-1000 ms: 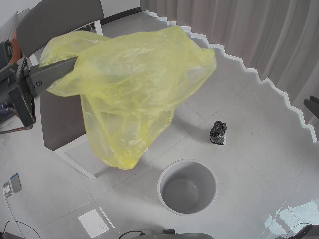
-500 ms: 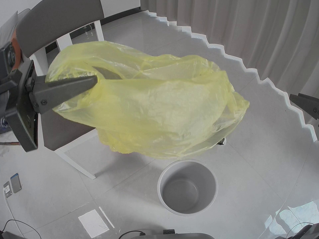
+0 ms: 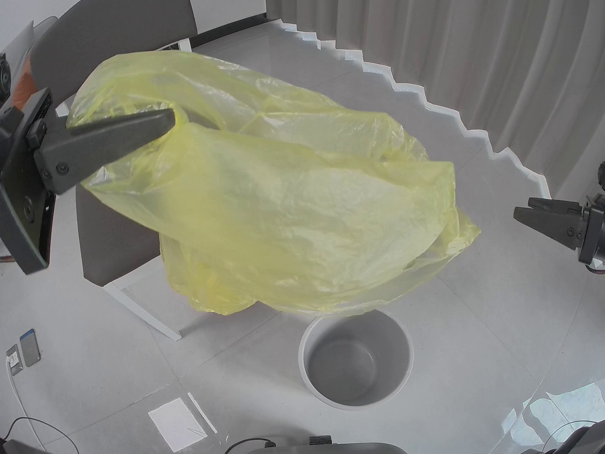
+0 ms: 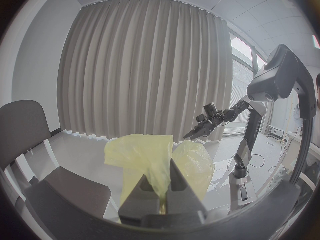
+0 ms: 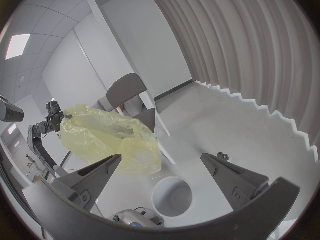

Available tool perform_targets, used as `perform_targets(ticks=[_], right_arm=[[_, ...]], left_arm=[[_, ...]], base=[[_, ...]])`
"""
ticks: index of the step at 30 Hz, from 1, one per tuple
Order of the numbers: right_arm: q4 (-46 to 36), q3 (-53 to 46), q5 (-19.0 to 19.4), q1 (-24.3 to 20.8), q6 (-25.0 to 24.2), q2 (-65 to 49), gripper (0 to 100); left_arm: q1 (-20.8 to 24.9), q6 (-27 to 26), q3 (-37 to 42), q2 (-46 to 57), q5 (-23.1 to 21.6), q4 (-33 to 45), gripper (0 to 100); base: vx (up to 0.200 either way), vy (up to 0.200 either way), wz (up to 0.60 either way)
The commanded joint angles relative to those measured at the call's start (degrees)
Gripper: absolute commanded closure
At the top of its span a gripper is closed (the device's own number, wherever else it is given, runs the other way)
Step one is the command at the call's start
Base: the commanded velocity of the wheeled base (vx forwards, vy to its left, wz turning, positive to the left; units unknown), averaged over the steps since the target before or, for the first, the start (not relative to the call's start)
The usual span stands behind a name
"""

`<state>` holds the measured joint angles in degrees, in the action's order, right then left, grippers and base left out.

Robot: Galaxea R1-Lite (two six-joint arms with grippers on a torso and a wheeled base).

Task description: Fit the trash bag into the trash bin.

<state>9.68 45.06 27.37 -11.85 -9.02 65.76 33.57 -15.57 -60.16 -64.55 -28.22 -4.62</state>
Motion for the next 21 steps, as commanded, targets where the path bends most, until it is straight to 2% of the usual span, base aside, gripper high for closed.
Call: perform_targets(ticks=[1, 4, 11, 17, 21], right_arm=[[1.48, 1.17, 0.05, -1.42, 0.06, 4.2, 0], [5.7, 3.63, -0.12, -2.56, -0.03, 8.78, 0], [5.7, 9.44, -0.21, -5.82, -1.09, 12.29, 0], [5.35, 8.12, -0.56, -11.18, -2.05, 11.94, 0], [5.53, 7.41, -0.91, -12.5, -1.97, 12.73, 0]], left_arm=[[0.7, 0.01, -0.04, 0.74, 0.01, -0.04, 100], [1.67, -0.25, 0.04, 0.92, -0.08, -0.04, 100], [2.2, -0.34, 0.13, 0.92, -0.08, -0.04, 100], [2.29, -0.34, 0.13, 1.0, 0.01, -0.13, 100], [2.37, -0.52, 0.13, 1.0, -0.08, -0.13, 100]], base=[[0.0, 0.0, 0.0], [0.0, 0.0, 0.0], [0.0, 0.0, 0.0], [0.0, 0.0, 0.0], [0.0, 0.0, 0.0]])
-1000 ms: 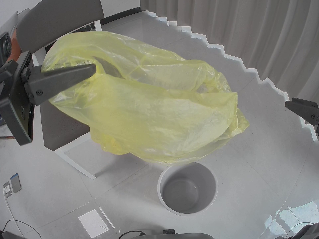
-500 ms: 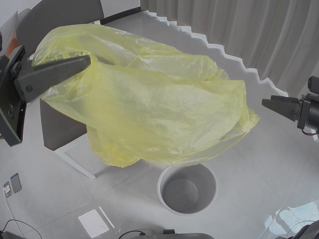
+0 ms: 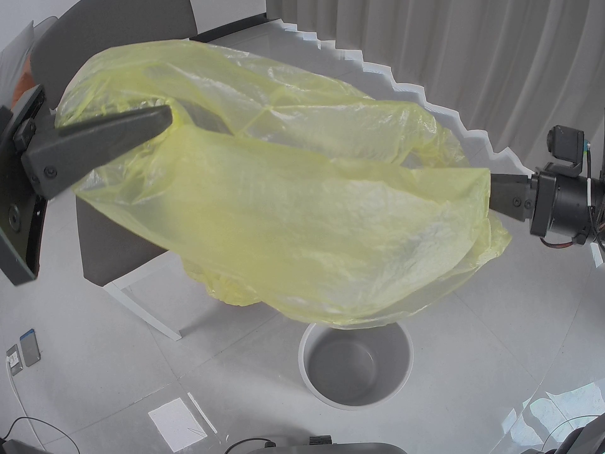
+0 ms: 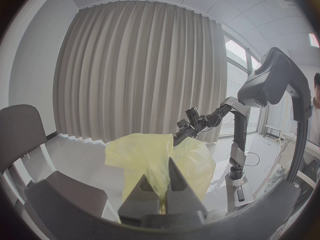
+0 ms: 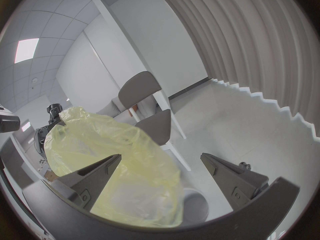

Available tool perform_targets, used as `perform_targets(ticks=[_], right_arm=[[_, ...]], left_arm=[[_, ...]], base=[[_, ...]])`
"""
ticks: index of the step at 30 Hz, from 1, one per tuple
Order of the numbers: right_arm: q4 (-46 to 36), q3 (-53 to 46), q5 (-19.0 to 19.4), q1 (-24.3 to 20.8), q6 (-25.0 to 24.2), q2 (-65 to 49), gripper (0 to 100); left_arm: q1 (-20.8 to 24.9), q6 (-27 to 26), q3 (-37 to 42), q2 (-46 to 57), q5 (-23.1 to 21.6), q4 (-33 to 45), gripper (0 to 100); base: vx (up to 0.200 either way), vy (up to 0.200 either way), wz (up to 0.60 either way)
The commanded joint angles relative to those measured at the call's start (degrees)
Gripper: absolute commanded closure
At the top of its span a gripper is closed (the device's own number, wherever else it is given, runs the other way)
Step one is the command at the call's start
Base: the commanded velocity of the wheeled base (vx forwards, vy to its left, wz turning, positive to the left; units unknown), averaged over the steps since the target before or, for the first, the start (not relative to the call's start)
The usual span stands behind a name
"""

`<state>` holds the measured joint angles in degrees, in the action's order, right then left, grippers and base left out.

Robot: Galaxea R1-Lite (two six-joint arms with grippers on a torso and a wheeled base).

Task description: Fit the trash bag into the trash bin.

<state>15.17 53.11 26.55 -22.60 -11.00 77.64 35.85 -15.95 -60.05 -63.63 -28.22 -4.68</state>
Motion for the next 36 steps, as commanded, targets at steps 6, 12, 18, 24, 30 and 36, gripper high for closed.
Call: perform_targets(ticks=[6, 12, 18, 24, 30, 36], right_arm=[[0.74, -0.03, -0.01, -1.74, 0.1, 4.18, 0], [2.59, -0.29, 0.08, -2.8, 0.27, 5.59, 0], [3.91, 0.15, -0.1, -3.33, 0.19, 7.26, 0], [4.17, 0.85, -0.1, -4.38, 0.19, 8.67, 0], [5.75, 0.5, -0.1, -4.47, 0.27, 8.75, 100], [5.58, 0.24, -0.01, -4.47, 0.19, 8.93, 100]], left_arm=[[0.09, -0.75, -0.07, 0.18, -0.08, -0.15, 100], [0.09, -0.75, -0.07, 0.27, -0.17, -0.24, 100], [0.09, -0.75, -0.24, 0.35, -1.31, -0.42, 100], [0.09, -0.75, -0.15, 0.62, -1.4, -0.42, 100], [0.09, -0.75, -0.33, 0.53, -1.4, -0.5, 100], [-0.08, -0.67, -0.42, 0.44, -1.49, -0.59, 100]], base=[[0.0, 0.0, 0.0], [0.0, 0.0, 0.0], [0.0, 0.0, 0.0], [0.0, 0.0, 0.0], [0.0, 0.0, 0.0], [0.0, 0.0, 0.0]])
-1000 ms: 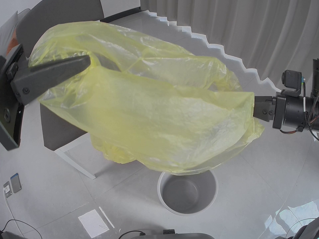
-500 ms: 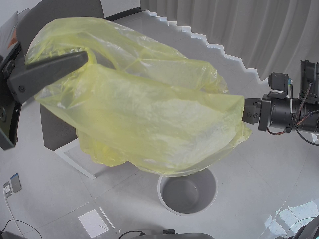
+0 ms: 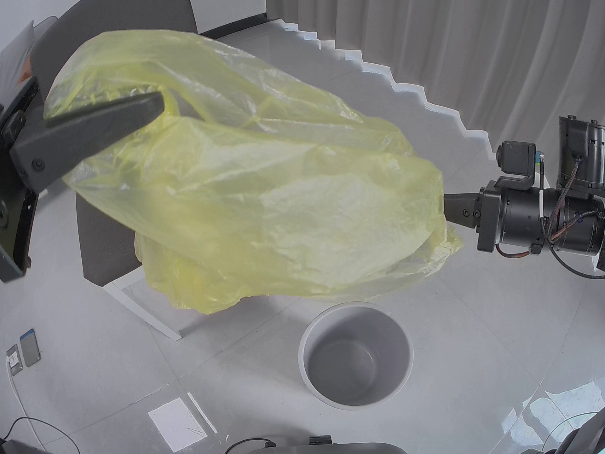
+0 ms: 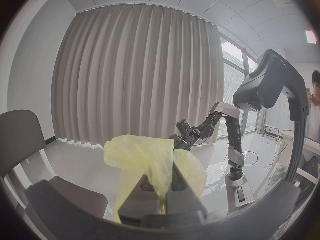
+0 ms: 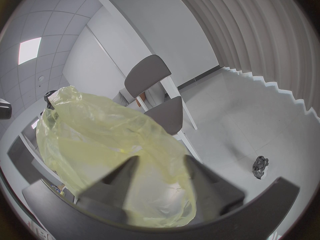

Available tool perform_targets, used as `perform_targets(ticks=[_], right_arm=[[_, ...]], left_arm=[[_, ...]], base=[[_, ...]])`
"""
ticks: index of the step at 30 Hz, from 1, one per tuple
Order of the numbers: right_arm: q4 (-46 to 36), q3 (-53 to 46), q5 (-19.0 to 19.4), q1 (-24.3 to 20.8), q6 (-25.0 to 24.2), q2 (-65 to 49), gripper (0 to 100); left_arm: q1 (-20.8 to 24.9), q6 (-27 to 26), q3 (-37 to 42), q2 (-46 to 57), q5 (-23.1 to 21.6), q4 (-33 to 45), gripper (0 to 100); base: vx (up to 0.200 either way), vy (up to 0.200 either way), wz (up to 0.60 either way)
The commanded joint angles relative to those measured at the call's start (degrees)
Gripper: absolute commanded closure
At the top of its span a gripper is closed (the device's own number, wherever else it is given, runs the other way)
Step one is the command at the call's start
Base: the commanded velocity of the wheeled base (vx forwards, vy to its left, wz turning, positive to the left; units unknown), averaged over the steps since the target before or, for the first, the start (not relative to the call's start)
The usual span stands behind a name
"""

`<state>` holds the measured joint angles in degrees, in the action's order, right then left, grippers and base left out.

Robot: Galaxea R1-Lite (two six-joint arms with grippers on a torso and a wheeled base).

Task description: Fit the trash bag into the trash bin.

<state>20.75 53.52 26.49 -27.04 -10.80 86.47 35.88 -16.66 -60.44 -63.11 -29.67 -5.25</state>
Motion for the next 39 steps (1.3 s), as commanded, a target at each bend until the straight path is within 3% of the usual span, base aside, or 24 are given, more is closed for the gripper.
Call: perform_targets(ticks=[1, 8, 11, 12, 14, 15, 17, 18, 23, 30, 36, 39], right_arm=[[-0.01, -0.17, 0.05, -0.03, -0.01, 0.1, 100], [-0.45, -0.43, -0.12, 0.41, -0.27, -0.95, 100], [-0.53, -1.75, -0.91, 1.11, -0.54, -3.32, 100], [-0.53, -3.16, -2.67, 1.81, -0.54, -5.08, 100], [-0.62, -4.3, -3.64, 2.25, -0.54, -6.22, 100], [-0.62, -6.14, -3.9, 3.66, -0.54, -7.37, 100], [-0.62, -8.34, -3.9, 6.12, -0.45, -7.81, 100], [-0.53, -9.66, -3.9, 7.0, -0.54, -8.07, 100], [-0.53, -15.11, -4.17, 10.16, -0.45, -10.09, 100], [-0.53, -19.5, -4.34, 11.66, -0.01, -10.44, 100], [0.17, -22.49, -9.09, 12.98, 1.4, -5.52, 100], [0.52, -23.72, -9.35, 12.98, 2.89, -4.03, 100]], left_arm=[[-0.11, 0.05, 0.06, -0.08, -0.04, -0.02, 100], [-0.9, 1.2, -0.03, -0.61, 0.23, -0.37, 100], [-1.95, 4.27, -0.03, -2.19, 0.67, -2.48, 100], [-2.04, 7.52, 0.59, -3.86, 2.25, -4.06, 100], [-1.78, 8.93, 1.11, -5.18, 5.77, -4.24, 100], [-0.46, 9.98, 2.26, -6.76, 12.8, -4.41, 100], [2.18, 11.3, 3.31, -8.61, 19.92, -4.59, 100], [3.23, 12.97, 4.02, -9.57, 21.41, -4.77, 100], [5.96, 20.44, 8.32, -10.72, 21.67, -5.82, 100], [7.28, 22.38, 17.81, -12.21, 21.59, -12.41, 100], [8.42, 24.57, 21.59, -17.31, 21.59, -14.96, 100], [9.21, 25.45, 23.7, -18.72, 21.67, -16.98, 100]], base=[[0.0, 0.0, 0.0], [0.0, 0.0, 0.0], [0.0, 0.0, 0.0], [0.0, 0.0, 0.0], [0.0, 0.0, 0.0], [0.0, 0.0, 0.0], [0.0, 0.0, 0.0], [0.0, 0.0, 0.0], [0.0, 0.0, 0.0], [0.0, 0.0, 0.0], [0.0, 0.0, 0.0], [0.0, 0.0, 0.0]])
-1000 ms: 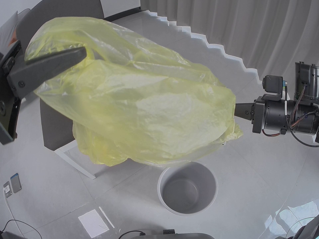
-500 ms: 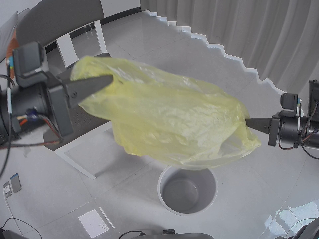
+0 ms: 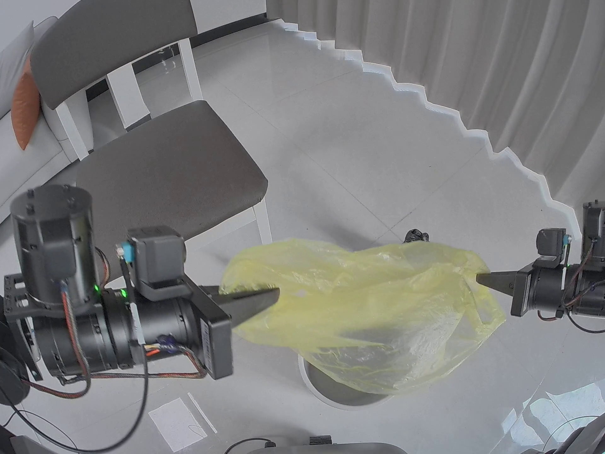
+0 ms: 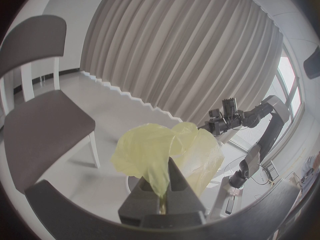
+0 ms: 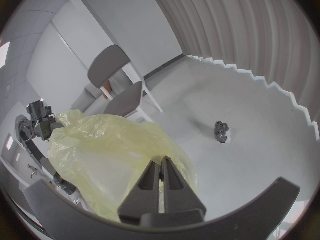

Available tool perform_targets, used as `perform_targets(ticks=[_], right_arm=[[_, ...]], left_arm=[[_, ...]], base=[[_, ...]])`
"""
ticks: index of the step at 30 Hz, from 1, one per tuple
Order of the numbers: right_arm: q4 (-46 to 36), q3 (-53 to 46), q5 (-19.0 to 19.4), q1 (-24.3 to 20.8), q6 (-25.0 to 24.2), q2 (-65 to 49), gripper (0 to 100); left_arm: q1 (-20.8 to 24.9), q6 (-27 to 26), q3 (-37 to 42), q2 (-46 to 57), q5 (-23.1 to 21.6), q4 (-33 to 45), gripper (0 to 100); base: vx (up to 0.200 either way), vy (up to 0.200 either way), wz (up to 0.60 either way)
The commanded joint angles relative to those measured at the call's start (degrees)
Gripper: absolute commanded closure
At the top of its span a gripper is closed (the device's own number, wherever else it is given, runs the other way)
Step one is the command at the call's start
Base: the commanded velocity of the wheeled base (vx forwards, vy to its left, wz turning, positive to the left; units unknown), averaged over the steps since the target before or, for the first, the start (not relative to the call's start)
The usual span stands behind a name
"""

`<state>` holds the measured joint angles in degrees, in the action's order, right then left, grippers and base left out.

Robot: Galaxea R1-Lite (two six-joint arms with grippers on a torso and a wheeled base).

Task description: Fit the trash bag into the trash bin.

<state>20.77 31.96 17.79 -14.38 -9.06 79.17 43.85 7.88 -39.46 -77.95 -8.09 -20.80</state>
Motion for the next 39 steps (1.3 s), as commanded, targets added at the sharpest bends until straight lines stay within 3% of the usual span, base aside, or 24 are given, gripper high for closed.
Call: perform_targets(ticks=[1, 6, 15, 28, 33, 39], right_arm=[[0.5, -2.17, -0.65, 0.32, 1.15, 3.28, 100], [6.3, -4.72, -0.65, 1.38, 1.67, 9.34, 100], [19.31, -8.41, -0.12, 5.16, 3.34, 19.18, 100], [26.16, -8.06, 0.14, 7.18, 4.22, 28.94, 100], [32.58, -7.62, 1.29, 8.41, 5.45, 33.86, 100], [32.75, -6.12, 1.73, 8.41, 5.63, 34.13, 100]], left_arm=[[1.24, 0.91, 2.72, -3.88, 0.1, -1.44, 100], [1.85, 1.18, 8.52, -8.54, -0.08, -11.11, 100], [3.0, 3.64, 9.23, -17.68, -0.08, -20.25, 100], [4.14, 7.33, 9.49, -28.58, -0.17, -30.09, 100], [4.14, 8.21, 8.79, -34.73, -0.69, -36.6, 100], [3.08, 8.12, 9.23, -37.45, -1.92, -38.79, 100]], base=[[0.0, 0.0, 0.0], [0.0, 0.0, 0.0], [0.0, 0.0, 0.0], [0.0, 0.0, 0.0], [0.0, 0.0, 0.0], [0.0, 0.0, 0.0]])
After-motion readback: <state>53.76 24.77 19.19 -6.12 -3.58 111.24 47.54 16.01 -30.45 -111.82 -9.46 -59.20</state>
